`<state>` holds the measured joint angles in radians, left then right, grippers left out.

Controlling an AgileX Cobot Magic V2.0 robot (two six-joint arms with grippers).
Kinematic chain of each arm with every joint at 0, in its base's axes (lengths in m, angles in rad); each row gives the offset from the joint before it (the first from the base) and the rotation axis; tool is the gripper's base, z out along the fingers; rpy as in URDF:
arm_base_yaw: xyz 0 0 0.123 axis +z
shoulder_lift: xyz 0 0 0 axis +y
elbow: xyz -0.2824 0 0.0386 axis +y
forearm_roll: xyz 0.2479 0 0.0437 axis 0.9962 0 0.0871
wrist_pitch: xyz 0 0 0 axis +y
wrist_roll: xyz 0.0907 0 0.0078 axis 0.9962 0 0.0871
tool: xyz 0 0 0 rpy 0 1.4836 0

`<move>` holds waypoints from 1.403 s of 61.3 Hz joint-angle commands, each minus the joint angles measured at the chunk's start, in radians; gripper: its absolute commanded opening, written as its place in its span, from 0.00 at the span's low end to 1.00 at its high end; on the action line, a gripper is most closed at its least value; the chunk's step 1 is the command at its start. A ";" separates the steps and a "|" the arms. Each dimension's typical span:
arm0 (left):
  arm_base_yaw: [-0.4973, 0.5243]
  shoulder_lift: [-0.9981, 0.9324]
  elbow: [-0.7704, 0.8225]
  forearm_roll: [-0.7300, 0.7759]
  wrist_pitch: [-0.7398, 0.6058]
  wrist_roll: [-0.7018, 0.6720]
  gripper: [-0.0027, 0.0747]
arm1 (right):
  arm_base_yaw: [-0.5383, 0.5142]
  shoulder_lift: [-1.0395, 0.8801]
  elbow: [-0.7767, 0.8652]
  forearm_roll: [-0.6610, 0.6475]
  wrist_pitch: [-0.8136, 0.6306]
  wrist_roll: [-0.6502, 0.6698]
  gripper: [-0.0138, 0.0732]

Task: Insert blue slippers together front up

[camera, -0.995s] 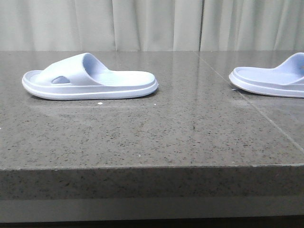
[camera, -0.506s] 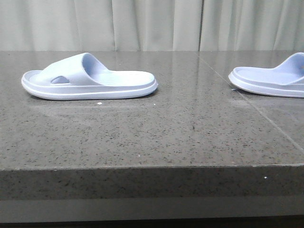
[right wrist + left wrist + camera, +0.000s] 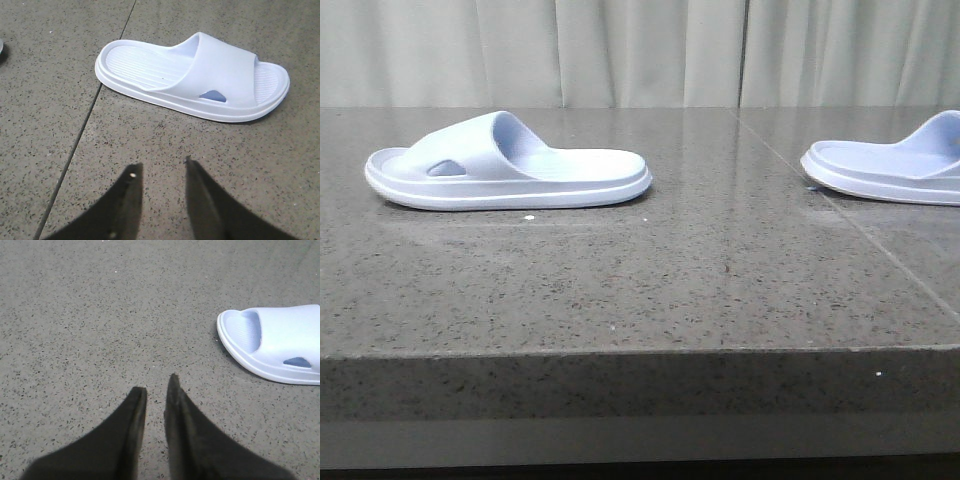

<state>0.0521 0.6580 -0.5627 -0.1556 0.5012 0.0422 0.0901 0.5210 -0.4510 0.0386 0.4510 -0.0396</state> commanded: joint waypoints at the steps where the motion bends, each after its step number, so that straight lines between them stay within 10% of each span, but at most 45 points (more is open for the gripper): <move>1: 0.003 0.015 -0.035 -0.012 -0.086 -0.009 0.50 | 0.001 0.009 -0.034 -0.005 -0.066 -0.009 0.74; 11: 0.003 0.031 -0.035 -0.014 -0.107 -0.009 0.74 | 0.001 0.009 -0.034 -0.005 -0.068 -0.009 0.76; 42: 0.001 0.325 -0.288 -0.047 0.140 0.035 0.74 | 0.001 0.009 -0.034 0.012 -0.050 -0.009 0.76; 86: -0.001 0.999 -0.801 -0.486 0.423 0.376 0.70 | 0.001 0.009 -0.034 0.012 -0.050 -0.009 0.76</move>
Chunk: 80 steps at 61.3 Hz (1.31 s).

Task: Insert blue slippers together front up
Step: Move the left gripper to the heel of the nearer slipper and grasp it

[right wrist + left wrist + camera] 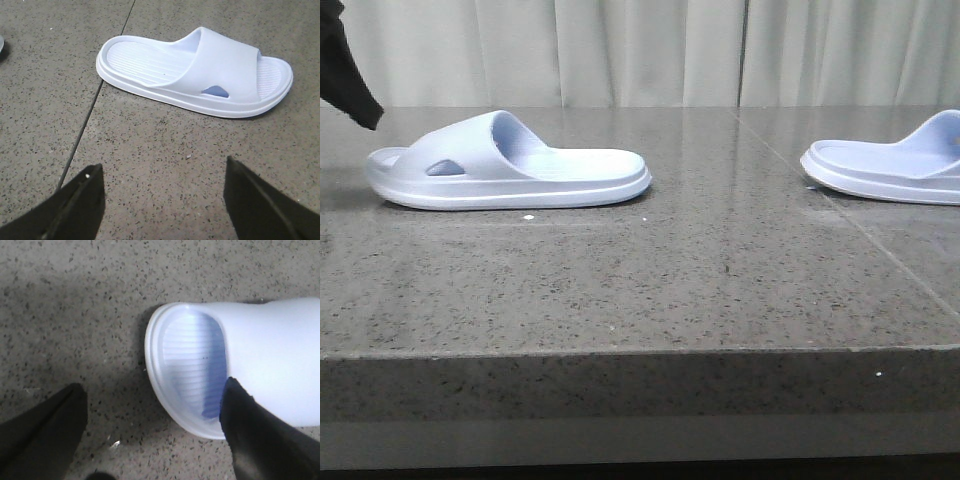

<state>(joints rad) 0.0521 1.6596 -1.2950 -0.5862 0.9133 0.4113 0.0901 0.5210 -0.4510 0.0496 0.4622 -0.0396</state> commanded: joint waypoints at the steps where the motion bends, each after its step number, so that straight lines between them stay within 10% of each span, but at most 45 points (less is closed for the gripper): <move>1: -0.001 0.008 -0.078 -0.058 0.016 0.009 0.69 | 0.001 0.009 -0.034 0.001 -0.061 -0.009 0.76; 51: 0.003 0.190 -0.156 -0.186 0.105 0.080 0.56 | 0.001 0.009 -0.034 0.001 -0.062 -0.009 0.76; 80: 0.003 0.229 -0.156 -0.262 0.158 0.110 0.24 | 0.001 0.009 -0.034 0.001 -0.062 -0.009 0.76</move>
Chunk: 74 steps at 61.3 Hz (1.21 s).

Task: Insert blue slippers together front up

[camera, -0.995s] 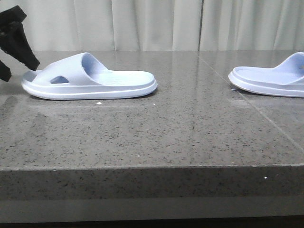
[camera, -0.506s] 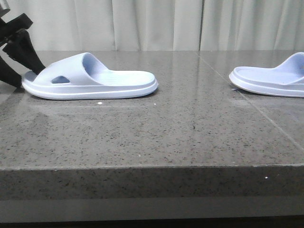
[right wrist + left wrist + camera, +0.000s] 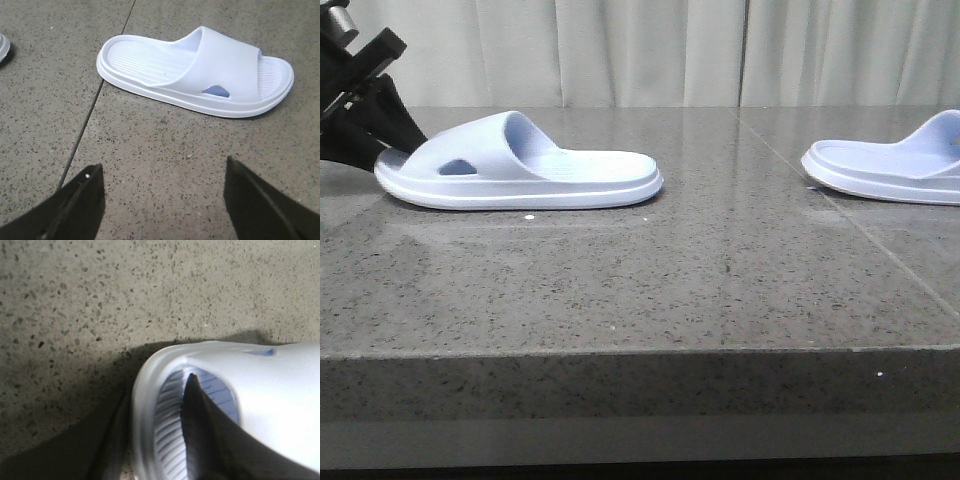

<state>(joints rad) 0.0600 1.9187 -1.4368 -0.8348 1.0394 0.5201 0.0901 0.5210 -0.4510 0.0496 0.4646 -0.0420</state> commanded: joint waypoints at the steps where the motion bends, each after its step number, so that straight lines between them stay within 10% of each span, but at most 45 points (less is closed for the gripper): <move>1: -0.005 -0.030 -0.014 -0.014 0.032 0.001 0.23 | 0.001 0.009 -0.034 0.001 -0.065 -0.007 0.76; 13: -0.005 -0.030 -0.014 -0.002 0.034 0.003 0.01 | 0.001 0.009 -0.034 0.001 -0.065 -0.007 0.76; 47: 0.039 -0.149 -0.103 -0.021 0.193 0.004 0.01 | 0.001 0.009 -0.034 0.001 -0.083 -0.007 0.76; 74: 0.112 -0.401 0.226 -0.265 0.188 0.232 0.01 | -0.010 0.028 -0.129 0.009 0.017 0.016 0.76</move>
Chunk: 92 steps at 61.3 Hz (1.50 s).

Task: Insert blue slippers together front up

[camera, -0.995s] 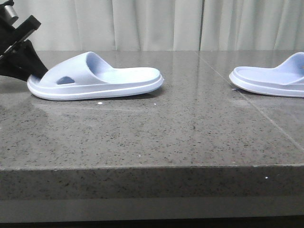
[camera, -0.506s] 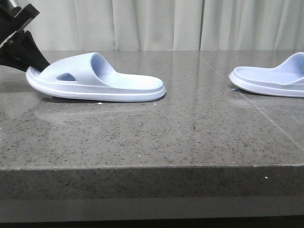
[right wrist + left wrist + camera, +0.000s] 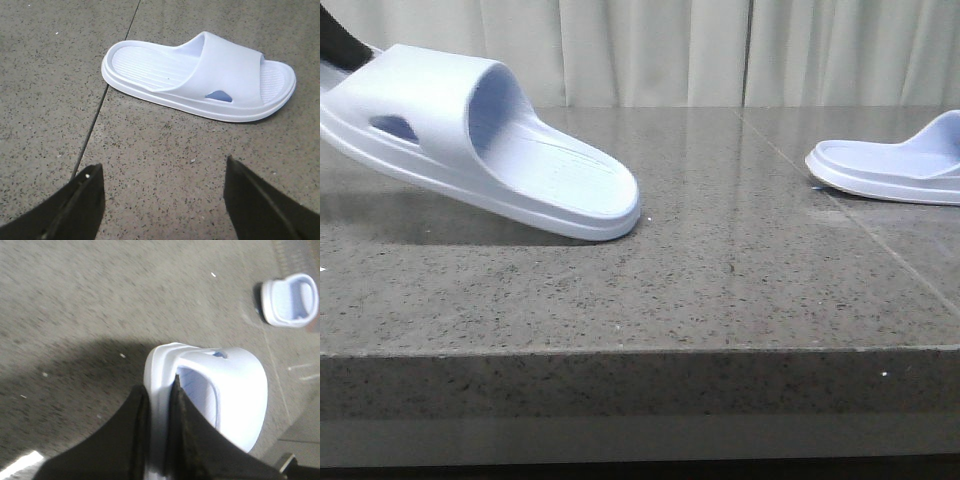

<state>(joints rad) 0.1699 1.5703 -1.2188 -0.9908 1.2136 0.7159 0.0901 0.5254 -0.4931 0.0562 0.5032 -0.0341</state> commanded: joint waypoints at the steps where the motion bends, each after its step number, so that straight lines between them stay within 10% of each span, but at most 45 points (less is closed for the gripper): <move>1: 0.003 -0.053 0.011 -0.117 0.014 0.039 0.01 | -0.016 0.033 -0.103 0.003 -0.004 0.010 0.76; 34: 0.003 -0.053 0.011 -0.119 0.014 0.039 0.01 | -0.378 0.517 -0.422 0.105 0.215 0.002 0.75; 58: 0.003 -0.053 0.011 -0.119 0.014 0.039 0.01 | -0.635 0.826 -0.631 0.510 0.346 -0.370 0.75; 92: 0.003 -0.053 0.011 -0.119 0.014 0.039 0.01 | -0.658 1.221 -0.926 0.703 0.502 -0.531 0.75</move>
<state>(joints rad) 0.1699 1.5606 -1.1839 -1.0291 1.2104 0.7543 -0.5660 1.7518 -1.3538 0.7116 0.9838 -0.5455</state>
